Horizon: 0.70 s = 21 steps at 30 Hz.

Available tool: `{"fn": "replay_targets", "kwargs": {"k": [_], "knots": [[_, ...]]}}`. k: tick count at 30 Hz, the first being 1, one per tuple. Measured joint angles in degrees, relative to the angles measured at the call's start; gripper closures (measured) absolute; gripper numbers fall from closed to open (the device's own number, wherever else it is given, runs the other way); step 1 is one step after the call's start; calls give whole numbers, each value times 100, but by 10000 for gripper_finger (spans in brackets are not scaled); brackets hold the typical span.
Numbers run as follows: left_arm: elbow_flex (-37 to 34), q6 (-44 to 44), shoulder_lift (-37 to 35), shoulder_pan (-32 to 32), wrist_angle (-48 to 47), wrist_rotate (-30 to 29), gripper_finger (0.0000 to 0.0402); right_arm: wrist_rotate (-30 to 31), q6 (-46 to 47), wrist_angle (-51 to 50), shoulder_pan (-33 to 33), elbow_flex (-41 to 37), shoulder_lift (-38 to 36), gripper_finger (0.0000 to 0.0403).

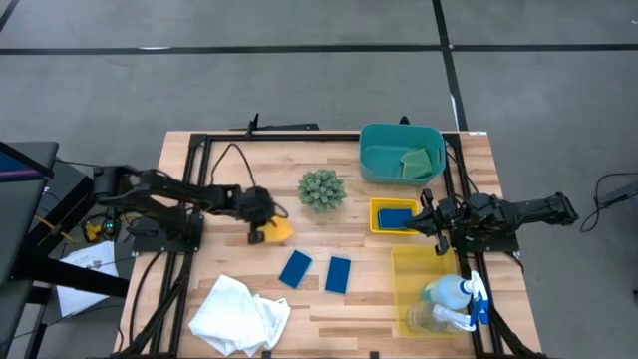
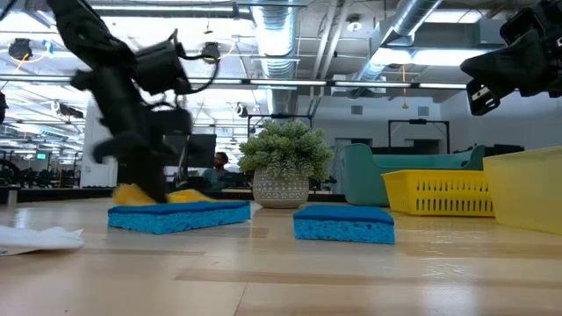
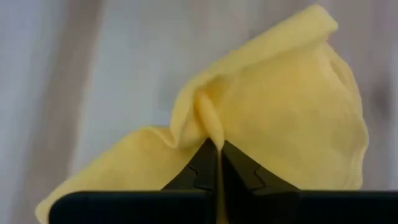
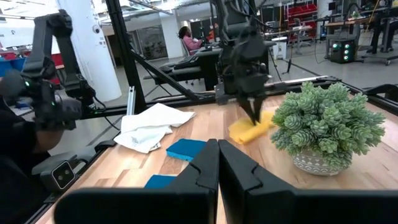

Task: Pick & Place Kitchen Items
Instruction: Put the yellow towel into the green bin

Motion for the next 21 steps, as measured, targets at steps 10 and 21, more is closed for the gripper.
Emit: {"fn": "replay_targets", "kwargs": {"k": [10,21], "knots": [[-583,-113,-2362,-1027,-445,-85,401,2,19,0,0,0,0,403],[-649,646,-3303,-1761,986,-165,401,17,43,4,0,0,0,403]]}}
